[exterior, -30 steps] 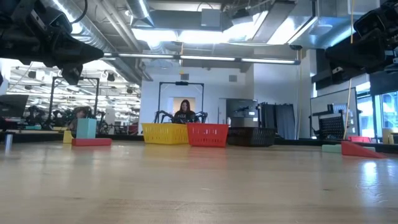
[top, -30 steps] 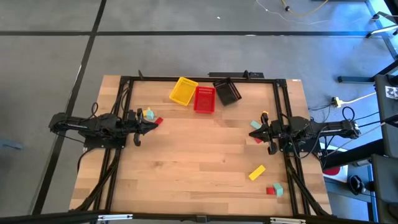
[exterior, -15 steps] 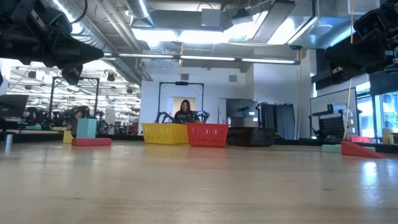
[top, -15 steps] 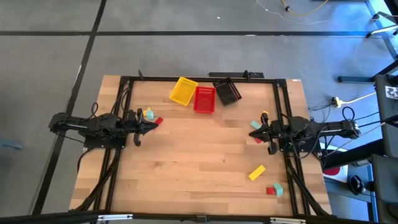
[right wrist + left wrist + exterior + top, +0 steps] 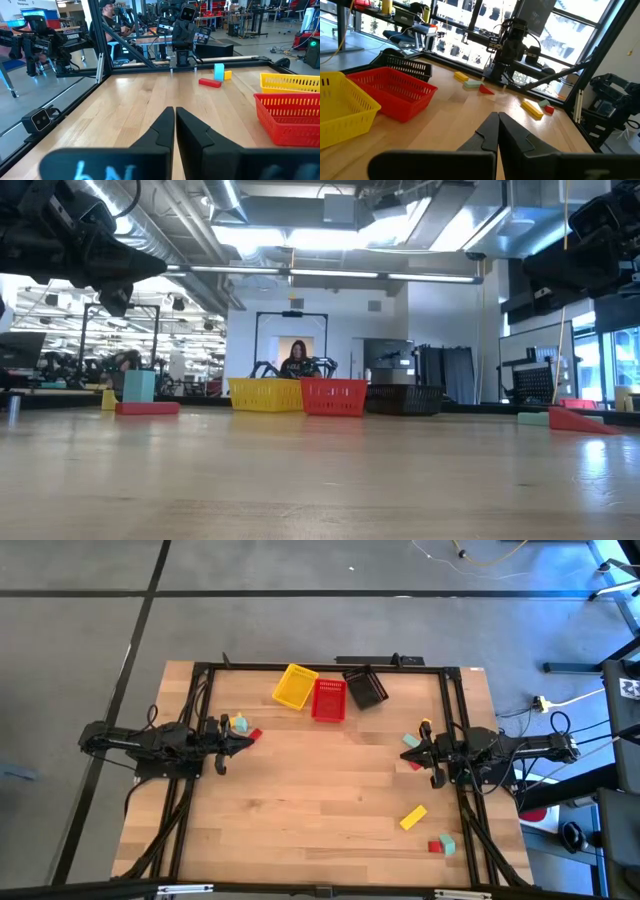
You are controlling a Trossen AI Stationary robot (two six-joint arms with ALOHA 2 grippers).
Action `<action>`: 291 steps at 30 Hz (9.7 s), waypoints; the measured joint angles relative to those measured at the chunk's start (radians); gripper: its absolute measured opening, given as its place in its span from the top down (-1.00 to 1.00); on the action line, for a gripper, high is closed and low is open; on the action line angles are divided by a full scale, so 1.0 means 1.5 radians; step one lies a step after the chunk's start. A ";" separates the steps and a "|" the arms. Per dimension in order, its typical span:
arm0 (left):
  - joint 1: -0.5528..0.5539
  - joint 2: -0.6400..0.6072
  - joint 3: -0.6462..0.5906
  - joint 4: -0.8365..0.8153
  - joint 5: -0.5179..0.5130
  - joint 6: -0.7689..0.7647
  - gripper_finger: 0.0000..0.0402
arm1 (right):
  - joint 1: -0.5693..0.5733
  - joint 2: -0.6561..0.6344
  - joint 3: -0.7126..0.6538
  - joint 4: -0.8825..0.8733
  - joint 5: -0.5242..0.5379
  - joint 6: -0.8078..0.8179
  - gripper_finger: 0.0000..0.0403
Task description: Sort & place blocks by color
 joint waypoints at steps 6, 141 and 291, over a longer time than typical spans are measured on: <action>0.000 0.000 0.000 0.000 0.000 0.000 1.00 | 0.000 0.000 0.000 0.000 0.000 0.000 0.90; 0.235 0.794 0.347 -0.454 -0.156 -0.611 0.21 | 0.000 0.000 0.000 0.000 0.000 0.000 0.90; 0.109 0.938 0.592 0.404 0.160 -0.018 0.40 | -0.041 0.771 0.504 0.283 0.124 0.194 0.00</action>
